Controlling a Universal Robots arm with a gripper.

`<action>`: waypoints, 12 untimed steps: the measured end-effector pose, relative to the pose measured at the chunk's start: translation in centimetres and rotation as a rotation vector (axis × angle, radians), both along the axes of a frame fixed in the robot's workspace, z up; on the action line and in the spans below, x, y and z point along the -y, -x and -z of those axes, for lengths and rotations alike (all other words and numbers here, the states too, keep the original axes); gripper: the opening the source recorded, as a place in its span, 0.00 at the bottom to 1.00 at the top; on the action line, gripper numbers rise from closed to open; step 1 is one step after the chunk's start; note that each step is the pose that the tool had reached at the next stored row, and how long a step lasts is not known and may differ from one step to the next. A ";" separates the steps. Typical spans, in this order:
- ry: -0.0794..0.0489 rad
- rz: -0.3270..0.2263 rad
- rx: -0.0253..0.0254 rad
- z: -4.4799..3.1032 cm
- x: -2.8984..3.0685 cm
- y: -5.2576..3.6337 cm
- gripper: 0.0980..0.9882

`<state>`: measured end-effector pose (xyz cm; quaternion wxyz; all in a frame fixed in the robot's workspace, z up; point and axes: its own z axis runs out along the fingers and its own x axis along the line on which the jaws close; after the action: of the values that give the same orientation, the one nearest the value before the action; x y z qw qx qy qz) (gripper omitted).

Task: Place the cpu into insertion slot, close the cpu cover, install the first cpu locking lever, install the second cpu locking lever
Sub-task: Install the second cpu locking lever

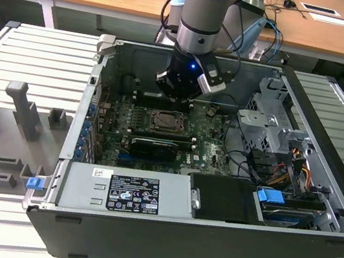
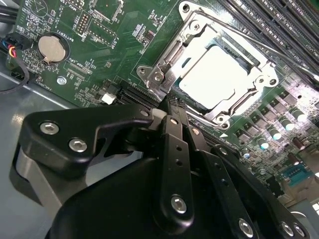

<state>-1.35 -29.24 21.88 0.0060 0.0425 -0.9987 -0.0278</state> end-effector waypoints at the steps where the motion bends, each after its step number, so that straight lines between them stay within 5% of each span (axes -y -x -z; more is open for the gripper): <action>1: 0.000 0.000 0.0000 0.00 0.02 0.00 0.01; 12: 0.000 0.000 0.0000 0.00 0.30 0.00 0.01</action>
<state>-1.35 -29.54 21.88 0.0060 0.0425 -0.9987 -0.0277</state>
